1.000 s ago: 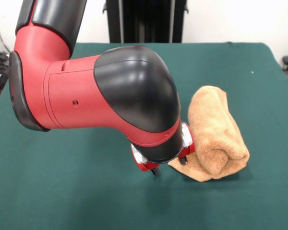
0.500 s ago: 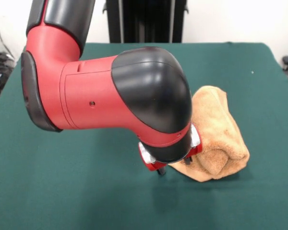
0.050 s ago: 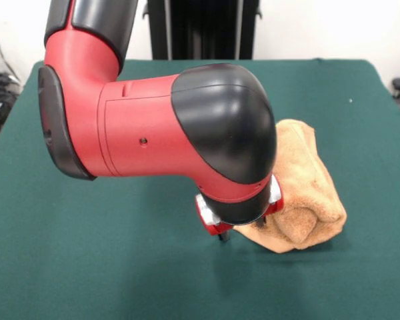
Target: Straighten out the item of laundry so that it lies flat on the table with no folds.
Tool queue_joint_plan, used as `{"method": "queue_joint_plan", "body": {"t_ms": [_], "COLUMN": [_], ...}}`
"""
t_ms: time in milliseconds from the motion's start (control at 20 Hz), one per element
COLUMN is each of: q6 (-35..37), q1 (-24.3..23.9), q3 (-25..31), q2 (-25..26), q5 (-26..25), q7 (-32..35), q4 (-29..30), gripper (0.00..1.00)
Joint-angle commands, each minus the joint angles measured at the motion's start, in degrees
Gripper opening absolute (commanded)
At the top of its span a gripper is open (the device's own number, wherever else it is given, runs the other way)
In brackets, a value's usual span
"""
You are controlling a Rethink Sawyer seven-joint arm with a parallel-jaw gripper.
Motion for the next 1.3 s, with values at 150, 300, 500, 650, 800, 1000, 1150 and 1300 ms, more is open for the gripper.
{"method": "queue_joint_plan", "body": {"t_ms": [150,300,500,650,800,1000,1150,1300], "q6": [-5.3,-6.8,-9.4,-14.2,-16.9,-18.6,-18.6,-18.9], "q1": [4.0,4.5,5.0,4.9,5.3,5.7,6.1,6.5], "q3": [-4.2,-4.9,-5.9,-6.7,-7.7,-9.4,-10.3,-11.1], "q2": [3.8,3.8,3.5,2.8,2.7,2.0,2.1,2.1], "q5": [-0.4,-0.2,0.3,0.8,0.9,1.7,2.2,2.8], "q7": [6.5,7.7,9.0,10.3,11.1,11.8,11.7,11.6], "q4": [6.8,7.0,7.7,9.9,10.8,12.6,12.8,12.8], "gripper": [1.0,1.0,1.0,1.0,1.0,1.0,1.0,1.0]}}
